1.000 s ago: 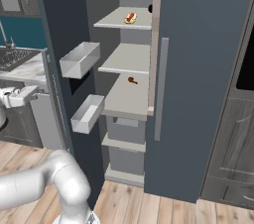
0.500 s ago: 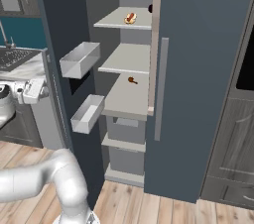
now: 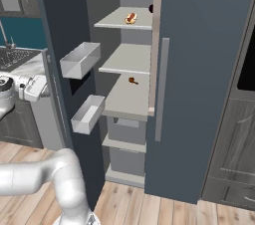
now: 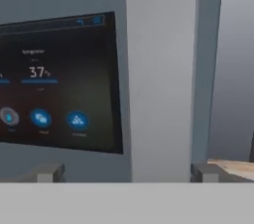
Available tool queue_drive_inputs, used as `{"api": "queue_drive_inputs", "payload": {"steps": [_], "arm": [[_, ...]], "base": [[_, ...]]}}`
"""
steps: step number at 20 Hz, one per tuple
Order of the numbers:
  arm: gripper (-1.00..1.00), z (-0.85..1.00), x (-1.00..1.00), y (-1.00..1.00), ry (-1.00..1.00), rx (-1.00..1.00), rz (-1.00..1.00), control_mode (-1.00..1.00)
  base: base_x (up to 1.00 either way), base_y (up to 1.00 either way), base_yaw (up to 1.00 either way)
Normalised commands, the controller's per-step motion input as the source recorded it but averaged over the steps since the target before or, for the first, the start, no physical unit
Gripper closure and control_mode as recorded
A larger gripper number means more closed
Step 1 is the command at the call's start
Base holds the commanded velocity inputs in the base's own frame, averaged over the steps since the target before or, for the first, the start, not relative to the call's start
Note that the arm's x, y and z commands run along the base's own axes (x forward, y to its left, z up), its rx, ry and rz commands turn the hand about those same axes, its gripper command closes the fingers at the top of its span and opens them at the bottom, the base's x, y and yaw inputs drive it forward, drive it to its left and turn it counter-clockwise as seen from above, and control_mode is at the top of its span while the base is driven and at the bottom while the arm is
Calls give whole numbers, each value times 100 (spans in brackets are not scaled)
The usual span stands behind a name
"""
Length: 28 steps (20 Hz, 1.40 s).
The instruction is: Store the hot dog in the freezer for long-term storage. Close the freezer door after placing the cooked food.
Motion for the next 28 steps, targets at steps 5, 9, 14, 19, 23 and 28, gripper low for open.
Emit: {"api": "queue_drive_inputs", "payload": {"steps": [5, 9, 14, 19, 23, 28], "arm": [[-100, 0, 0, -15, 29, -1, 0, -100], [-100, 0, 0, -45, 28, 0, 0, -100], [-100, 0, 0, -60, 21, 0, 0, -100], [-100, 4, 0, -75, 12, 0, 1, -100], [-100, 14, 3, -100, 4, 7, 8, -100], [-100, 15, 3, -81, 0, 11, 13, -100]], "base": [[0, 0, 0], [0, 0, 0], [0, 0, 0], [0, 0, 0], [0, 0, 0], [0, 0, 0]]}}
